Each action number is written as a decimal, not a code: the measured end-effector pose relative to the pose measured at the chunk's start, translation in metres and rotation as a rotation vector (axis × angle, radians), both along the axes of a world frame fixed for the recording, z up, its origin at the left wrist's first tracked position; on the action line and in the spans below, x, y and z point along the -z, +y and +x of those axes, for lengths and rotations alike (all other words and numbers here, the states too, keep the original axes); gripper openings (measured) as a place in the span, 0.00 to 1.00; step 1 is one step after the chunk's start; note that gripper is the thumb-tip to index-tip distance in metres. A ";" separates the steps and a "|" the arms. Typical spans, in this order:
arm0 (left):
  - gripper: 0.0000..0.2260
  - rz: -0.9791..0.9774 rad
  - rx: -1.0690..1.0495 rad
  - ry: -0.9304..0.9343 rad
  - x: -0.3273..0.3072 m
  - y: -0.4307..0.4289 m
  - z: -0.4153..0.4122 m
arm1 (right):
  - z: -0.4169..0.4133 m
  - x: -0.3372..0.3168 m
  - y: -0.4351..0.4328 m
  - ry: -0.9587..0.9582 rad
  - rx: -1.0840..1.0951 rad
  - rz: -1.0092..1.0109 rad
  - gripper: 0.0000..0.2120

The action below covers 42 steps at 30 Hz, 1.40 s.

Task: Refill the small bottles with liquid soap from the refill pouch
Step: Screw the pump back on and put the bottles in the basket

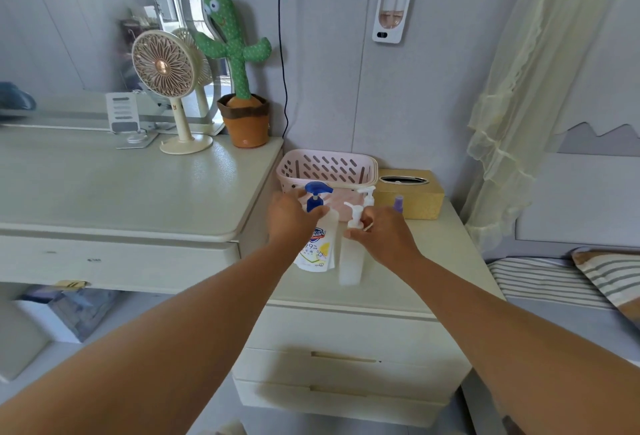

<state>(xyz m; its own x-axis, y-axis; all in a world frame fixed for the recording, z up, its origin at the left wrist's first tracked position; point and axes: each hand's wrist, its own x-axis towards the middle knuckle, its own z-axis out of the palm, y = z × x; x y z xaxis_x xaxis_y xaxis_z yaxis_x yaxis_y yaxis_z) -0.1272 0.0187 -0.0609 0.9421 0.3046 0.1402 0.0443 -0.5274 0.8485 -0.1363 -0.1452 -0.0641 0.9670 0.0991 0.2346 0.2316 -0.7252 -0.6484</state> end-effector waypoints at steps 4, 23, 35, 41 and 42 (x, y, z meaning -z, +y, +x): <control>0.10 -0.029 -0.018 0.018 -0.001 -0.004 0.009 | 0.004 0.001 0.000 0.011 0.010 0.002 0.11; 0.06 -0.362 -0.027 -0.152 -0.057 -0.004 0.001 | 0.015 -0.031 0.002 -0.096 0.004 0.161 0.10; 0.09 -0.323 -0.052 -0.341 -0.132 0.024 0.032 | 0.052 -0.100 0.021 -0.215 0.024 0.186 0.13; 0.07 -0.397 -0.071 -0.344 -0.147 0.030 0.059 | 0.087 -0.114 0.028 -0.231 0.061 0.233 0.12; 0.08 -0.401 -0.068 -0.346 -0.148 0.031 0.065 | 0.094 -0.115 0.030 -0.235 0.066 0.237 0.12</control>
